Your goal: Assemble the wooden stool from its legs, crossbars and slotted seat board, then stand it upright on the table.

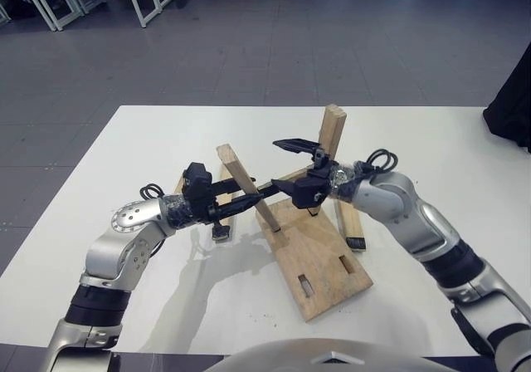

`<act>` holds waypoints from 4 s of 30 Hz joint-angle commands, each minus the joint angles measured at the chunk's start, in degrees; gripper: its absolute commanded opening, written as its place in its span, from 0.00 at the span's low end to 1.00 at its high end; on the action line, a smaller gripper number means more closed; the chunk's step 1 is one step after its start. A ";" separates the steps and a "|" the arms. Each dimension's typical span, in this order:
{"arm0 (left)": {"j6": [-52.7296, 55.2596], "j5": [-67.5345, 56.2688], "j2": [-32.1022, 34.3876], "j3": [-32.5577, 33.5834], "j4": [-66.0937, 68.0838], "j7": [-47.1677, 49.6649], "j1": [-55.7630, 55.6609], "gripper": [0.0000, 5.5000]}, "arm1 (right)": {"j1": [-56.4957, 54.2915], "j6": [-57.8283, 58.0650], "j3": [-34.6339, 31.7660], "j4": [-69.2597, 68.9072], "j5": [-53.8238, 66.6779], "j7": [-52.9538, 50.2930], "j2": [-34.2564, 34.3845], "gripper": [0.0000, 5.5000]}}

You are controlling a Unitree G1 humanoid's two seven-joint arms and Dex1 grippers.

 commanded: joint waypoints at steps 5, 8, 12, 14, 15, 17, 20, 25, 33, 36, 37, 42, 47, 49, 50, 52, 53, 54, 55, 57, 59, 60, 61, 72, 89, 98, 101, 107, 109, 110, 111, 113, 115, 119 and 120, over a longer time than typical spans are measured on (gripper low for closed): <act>5.28 8.59 3.11 -7.35 3.84 -0.57 5.45 0.37 | -0.93 0.53 -1.53 1.81 -1.13 3.14 1.02 0.73; 5.51 8.59 3.76 -7.63 4.24 -1.22 4.49 0.37 | -2.11 -0.82 -3.58 -0.31 0.27 2.36 2.60 0.73; 5.19 8.84 4.65 -7.84 4.97 -1.66 4.13 0.37 | -2.19 -1.06 -3.10 -3.28 2.72 9.01 0.27 0.73; 5.00 8.87 4.74 -7.75 5.28 -1.60 4.15 0.37 | -1.56 -1.39 -1.59 -4.86 3.59 14.03 -2.03 0.73; 4.91 8.96 4.71 -7.77 5.40 -1.51 4.11 0.37 | -1.07 -1.32 -1.01 -4.99 3.82 15.83 -2.81 0.73; 4.75 9.16 4.57 -7.92 5.66 -1.43 3.90 0.37 | -0.15 -1.51 -0.05 -3.89 2.68 17.78 -3.74 0.73; 4.52 9.43 4.47 -8.25 6.13 -1.56 3.37 0.37 | 0.14 -2.50 1.09 -1.78 -0.36 17.61 -3.53 0.73; 3.81 9.86 4.74 -8.74 7.11 -2.05 2.96 0.37 | -1.56 6.30 -6.75 -6.34 13.55 20.05 -0.98 0.73; 3.27 10.22 4.81 -9.18 7.50 -2.05 3.04 0.37 | -13.05 17.69 -12.67 -3.44 16.52 9.18 6.30 0.73; 3.36 10.37 4.67 -9.56 7.49 -2.07 2.48 0.37 | -12.59 9.87 -2.67 4.71 2.09 5.49 4.31 0.73; 3.38 10.43 4.63 -9.76 7.57 -2.19 2.11 0.37 | -11.13 8.50 0.79 7.25 -1.72 6.01 3.08 0.73; 3.11 10.31 5.20 -9.98 7.27 -2.26 2.71 0.37 | 1.77 8.73 12.42 10.88 -6.90 19.11 -5.46 0.73; 2.94 10.42 5.21 -9.98 7.62 -1.91 2.48 0.37 | 1.04 9.81 12.06 12.09 -7.82 17.47 -5.66 0.73; 3.00 10.44 4.95 -10.14 7.64 -1.82 2.01 0.37 | -0.36 9.15 9.80 11.86 -7.71 13.14 -3.81 0.73; 3.06 10.27 4.87 -10.16 7.64 -1.90 1.92 0.37 | -0.90 8.97 8.27 10.97 -7.04 11.25 -2.81 0.73; 3.57 9.48 4.73 -9.81 7.57 -1.88 2.05 0.37 | -2.60 10.69 1.95 6.40 -2.43 6.97 0.77 0.73; 5.22 7.54 4.63 -8.94 6.85 -1.73 2.20 0.37 | -4.02 12.44 -2.52 3.65 0.57 4.77 2.81 0.73; 6.41 6.13 4.71 -8.34 6.10 -1.76 2.37 0.37 | -5.08 14.52 -6.36 1.49 3.37 3.38 4.57 0.73; 7.41 5.28 5.08 -8.10 5.41 -1.99 2.54 0.37 | -6.20 17.31 -10.60 -0.52 6.44 2.10 6.39 0.73; 7.77 5.97 6.31 -8.86 4.23 -2.35 3.32 0.37 | -8.82 23.67 -19.07 -3.02 12.80 -0.67 9.65 0.73; 7.49 7.15 6.99 -9.67 3.71 -2.07 3.91 0.37 | -10.11 29.76 -25.01 -4.16 17.73 -2.73 12.17 0.73; 7.37 7.46 7.27 -9.92 3.56 -2.01 4.04 0.37 | -9.98 31.53 -26.24 -4.69 19.14 -3.25 12.80 0.73; 7.27 7.67 7.46 -10.10 3.56 -1.93 4.04 0.37 | -9.22 32.42 -26.45 -5.61 19.66 -3.79 13.12 0.73; 5.62 10.61 7.26 -10.83 3.54 0.71 2.91 0.37 | 4.29 41.26 -16.38 -11.25 20.66 -6.36 17.14 0.73; 15.70 8.15 2.95 -11.90 -4.21 13.06 0.03 0.37 | 5.19 49.11 -8.32 -16.33 25.85 3.70 12.57 0.73; 22.82 3.06 -4.69 -8.10 -6.20 21.71 -1.78 0.37 | 5.46 51.08 -8.16 -15.08 31.30 7.12 10.83 0.73; 24.59 3.53 -6.25 -6.35 -4.51 23.87 -2.79 0.37 | 5.06 50.48 -7.89 -14.41 31.68 7.79 10.61 0.73; 24.61 8.44 -5.43 -8.49 -3.78 22.75 -1.77 0.37 | 4.19 50.02 -7.30 -13.64 32.63 8.28 10.03 0.73; 24.18 10.32 -4.90 -10.16 -3.69 22.22 -1.49 0.37 | 3.79 49.90 -7.03 -13.36 33.00 8.53 9.89 0.73; 23.78 11.17 -4.50 -11.07 -3.93 21.67 -1.30 0.37 | 3.63 49.92 -6.93 -13.19 33.35 8.77 9.80 0.73; 23.25 12.33 -3.88 -12.51 -4.21 20.84 -0.98 0.37 | 3.53 49.95 -6.83 -12.95 33.82 9.21 9.71 0.73; 22.50 13.96 -2.47 -15.62 -5.10 18.75 0.37 0.37 | 3.39 49.73 -6.44 -12.42 34.35 10.18 9.35 0.73; 21.88 15.69 -2.23 -18.15 -4.09 18.19 1.01 0.37 | 3.43 49.62 -6.12 -12.31 34.40 10.76 8.92 0.73; 21.12 16.73 -3.12 -20.54 -1.09 18.71 1.56 0.37 | 3.90 50.12 -5.32 -12.38 34.78 12.12 8.06 0.73; 21.02 16.79 -3.24 -20.85 -0.68 18.73 1.61 0.37 | 4.09 50.11 -5.10 -12.27 34.81 12.55 7.68 0.73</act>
